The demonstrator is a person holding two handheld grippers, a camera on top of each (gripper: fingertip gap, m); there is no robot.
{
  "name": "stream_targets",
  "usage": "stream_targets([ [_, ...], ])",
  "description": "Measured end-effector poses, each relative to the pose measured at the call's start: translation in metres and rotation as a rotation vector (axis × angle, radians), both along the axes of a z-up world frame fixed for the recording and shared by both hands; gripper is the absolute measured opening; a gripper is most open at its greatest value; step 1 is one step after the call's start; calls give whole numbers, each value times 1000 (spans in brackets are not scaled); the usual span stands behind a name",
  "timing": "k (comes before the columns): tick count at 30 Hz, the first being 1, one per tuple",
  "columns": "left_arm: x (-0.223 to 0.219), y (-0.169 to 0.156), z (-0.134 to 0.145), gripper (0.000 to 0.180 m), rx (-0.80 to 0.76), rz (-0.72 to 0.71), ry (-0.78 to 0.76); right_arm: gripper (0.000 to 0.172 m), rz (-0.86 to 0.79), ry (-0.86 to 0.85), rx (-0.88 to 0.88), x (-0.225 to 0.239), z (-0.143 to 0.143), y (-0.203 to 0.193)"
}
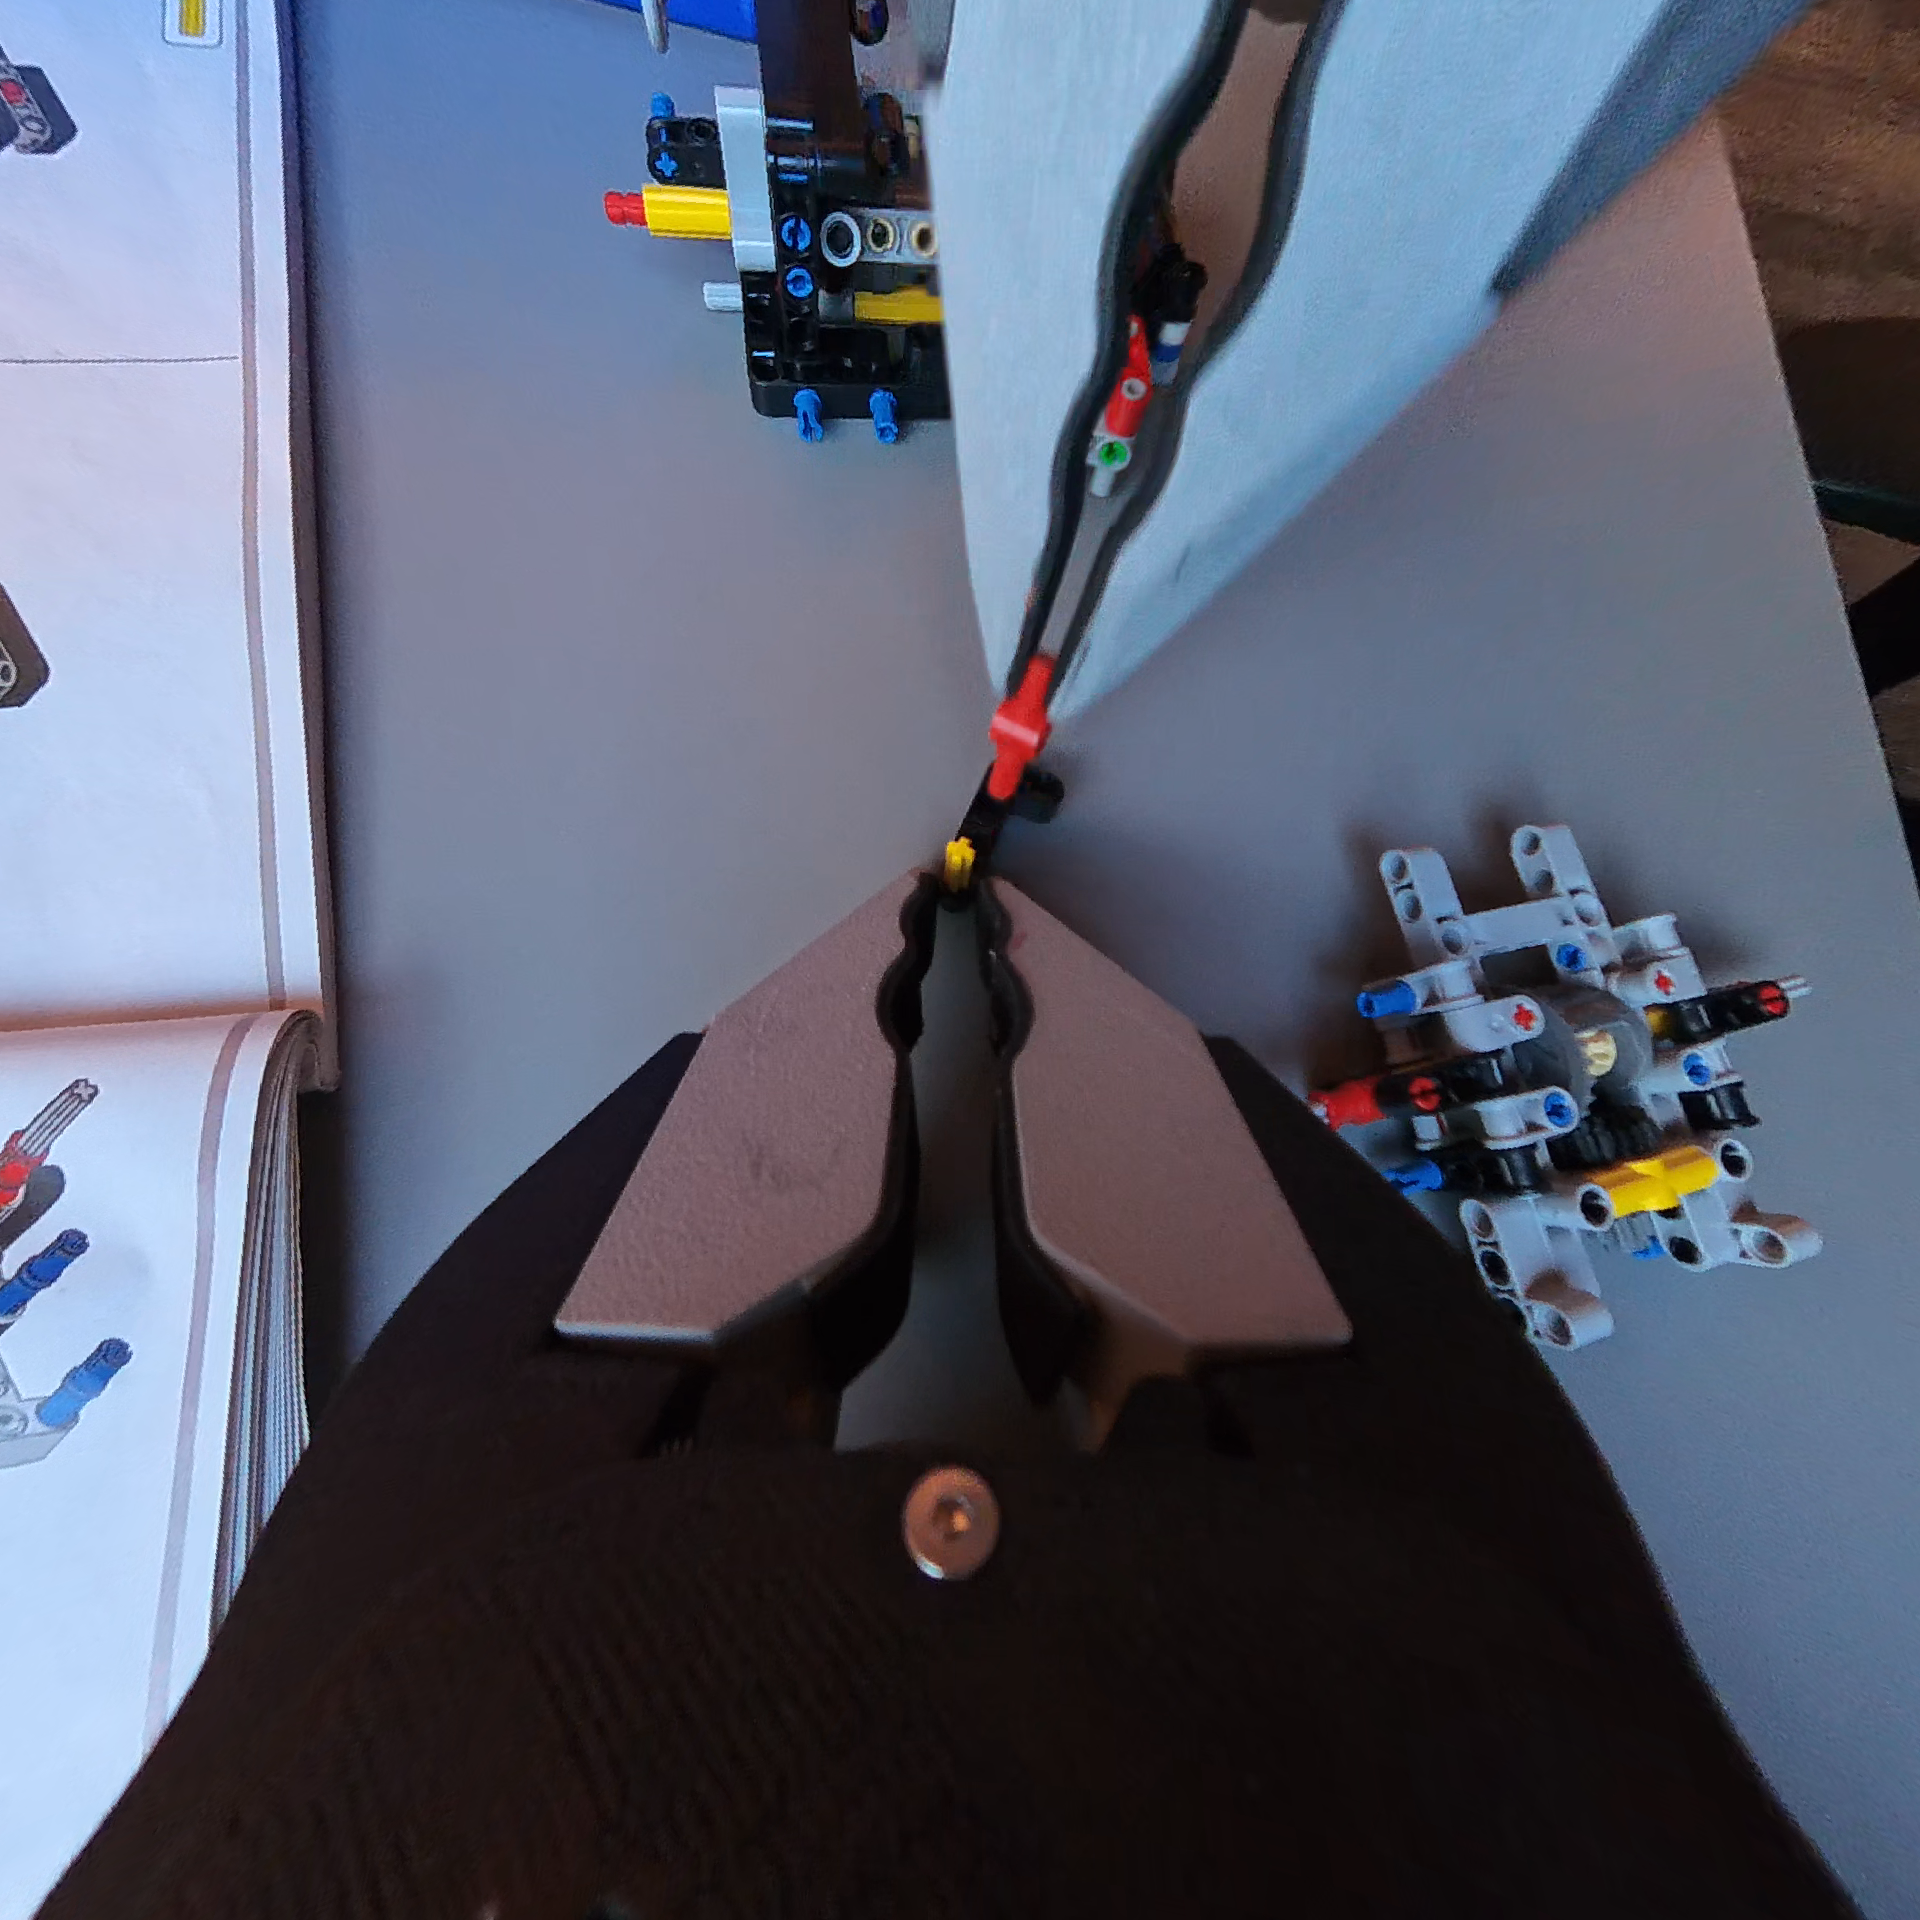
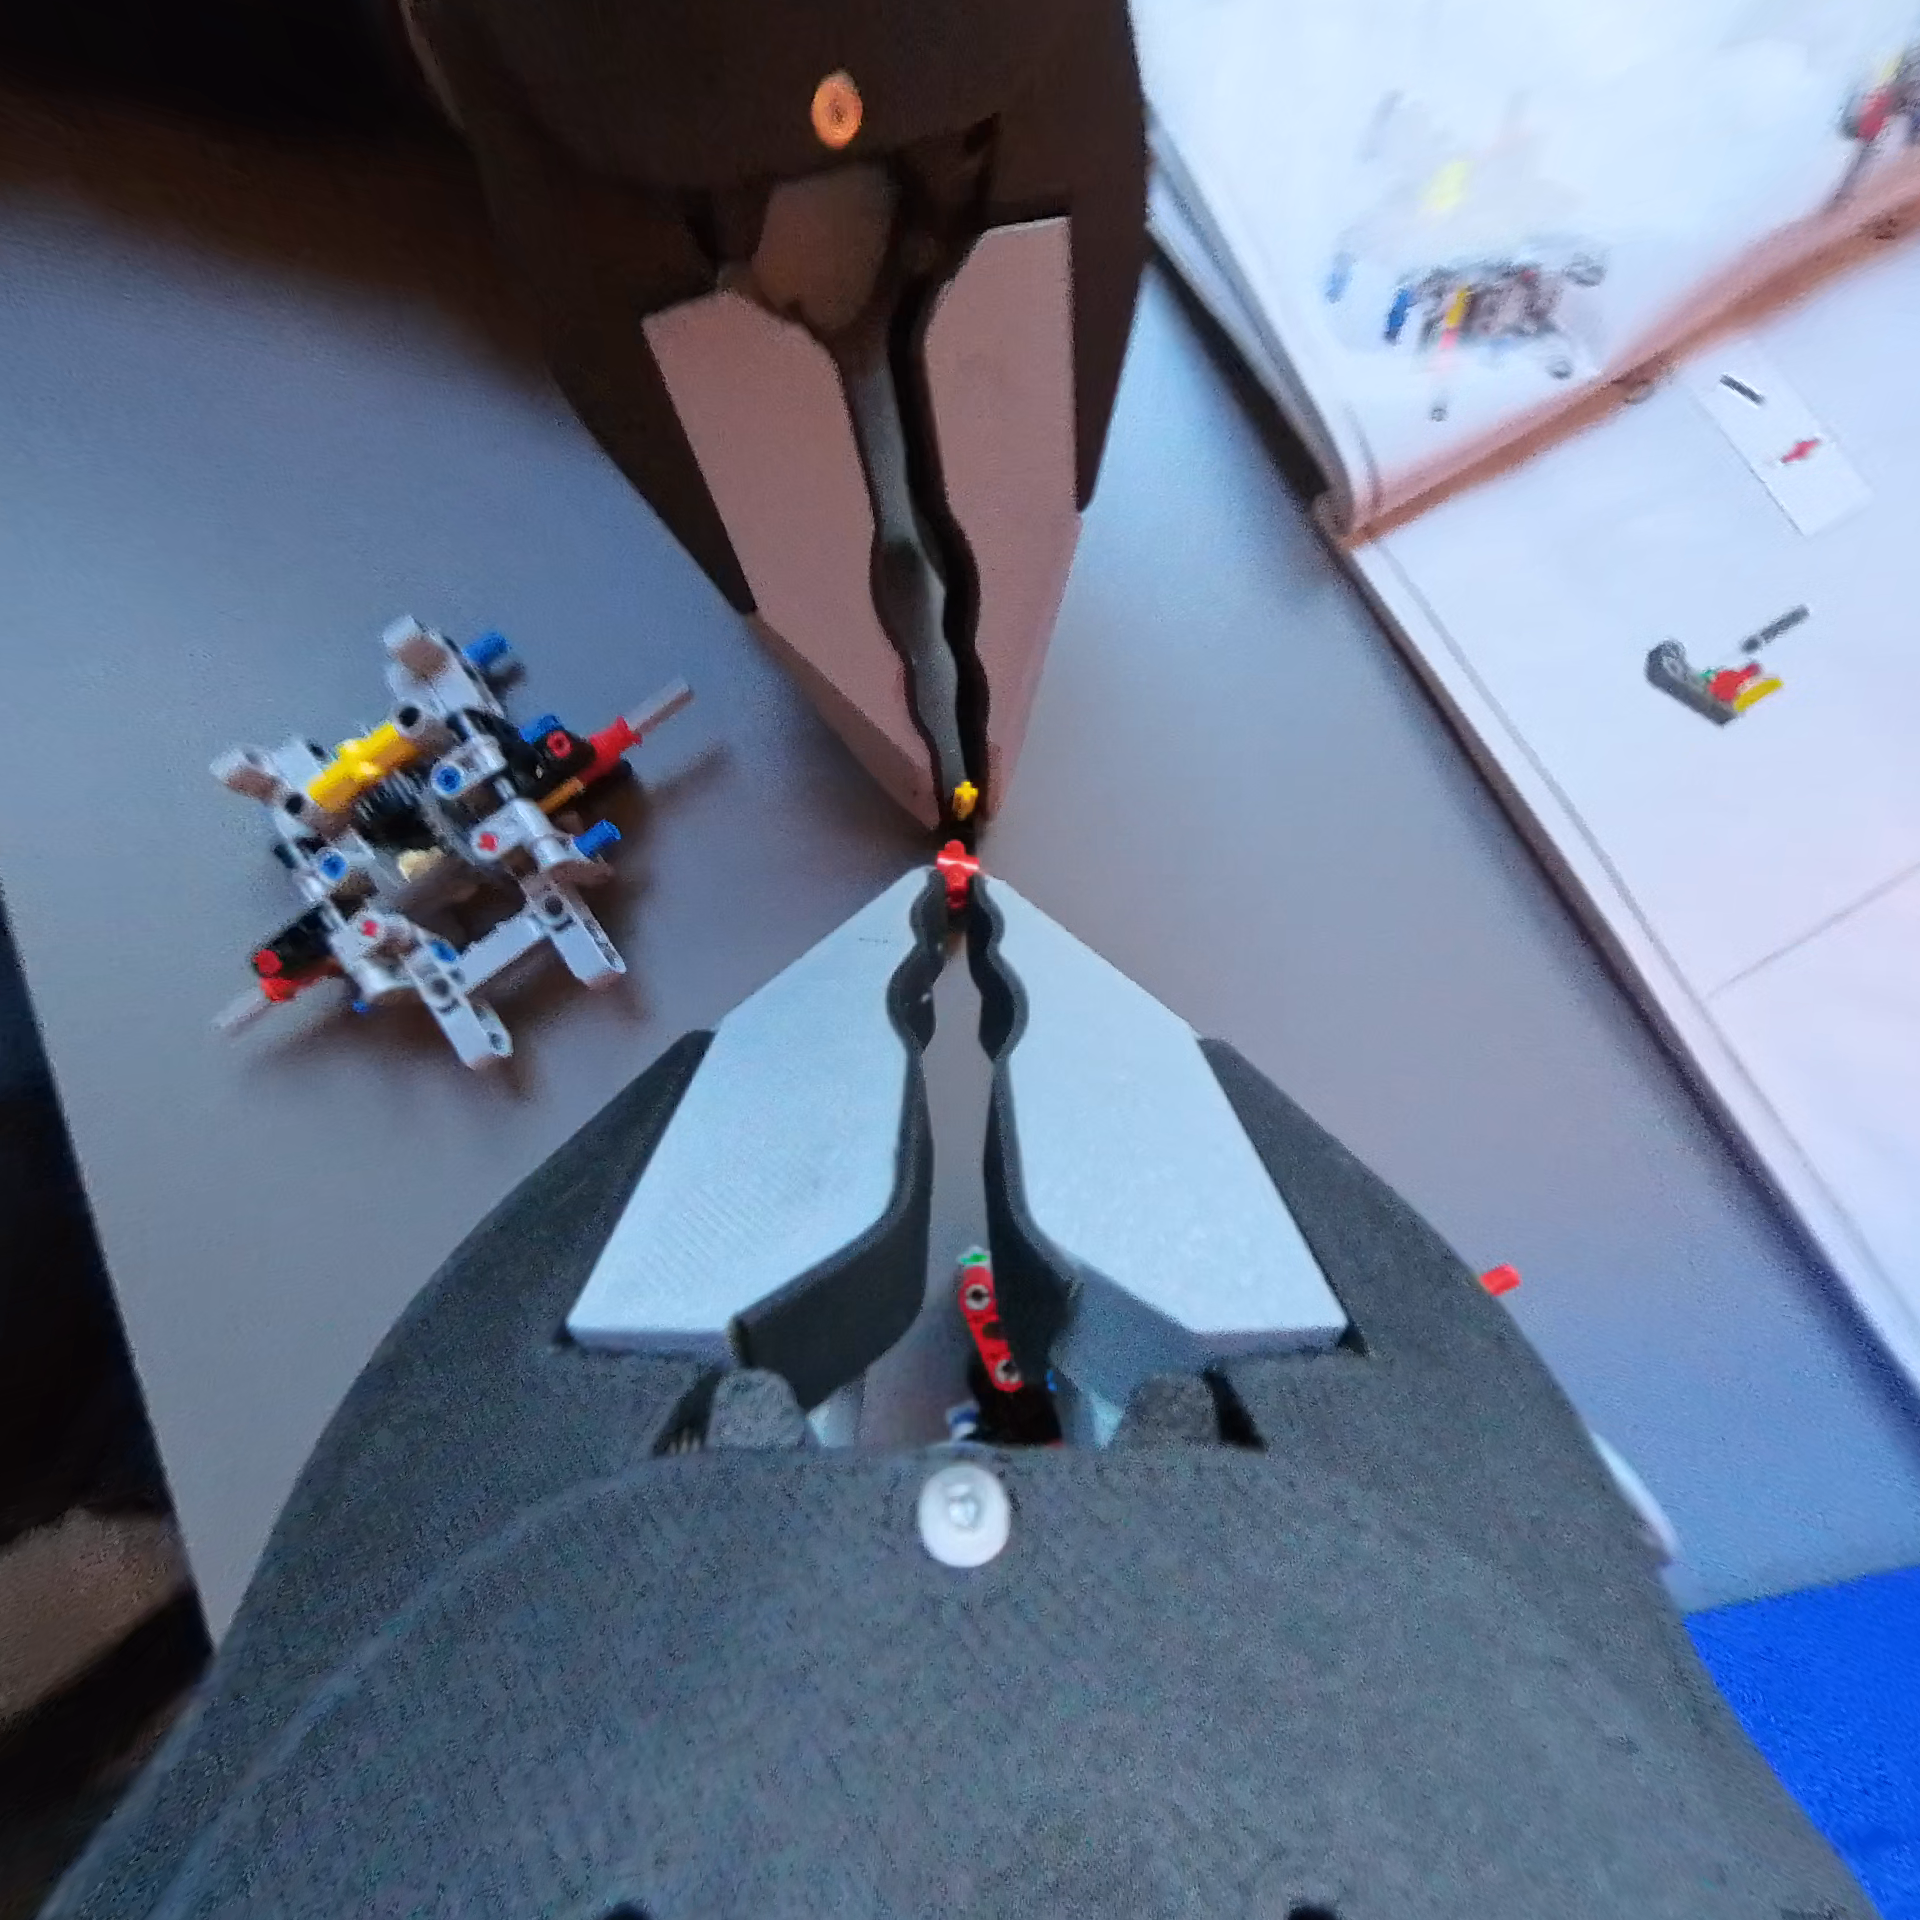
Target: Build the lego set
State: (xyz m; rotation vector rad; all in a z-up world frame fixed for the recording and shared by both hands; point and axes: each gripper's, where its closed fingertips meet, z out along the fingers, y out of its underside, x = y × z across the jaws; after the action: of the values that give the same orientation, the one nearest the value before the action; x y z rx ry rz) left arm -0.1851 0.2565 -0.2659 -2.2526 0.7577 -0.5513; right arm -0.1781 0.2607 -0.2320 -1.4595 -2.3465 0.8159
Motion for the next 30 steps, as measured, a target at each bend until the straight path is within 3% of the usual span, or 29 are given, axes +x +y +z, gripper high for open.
stream_targets([
  [8,-4,-3,3,31,-9,33,-21,1,-213,223,-291,-3,30,1],
  [12,-17,-8,14,34,31,84,22,0,-263,324,-489,-3,49,1],
  [23,-5,-16,66,21,238,137,-10,0,-273,289,-837,0,52,-16],
  [27,5,-19,76,19,335,116,91,0,-262,270,-960,-3,57,-23],
  [30,5,-20,81,2,395,121,151,0,-249,258,-1043,-5,60,-26],
])
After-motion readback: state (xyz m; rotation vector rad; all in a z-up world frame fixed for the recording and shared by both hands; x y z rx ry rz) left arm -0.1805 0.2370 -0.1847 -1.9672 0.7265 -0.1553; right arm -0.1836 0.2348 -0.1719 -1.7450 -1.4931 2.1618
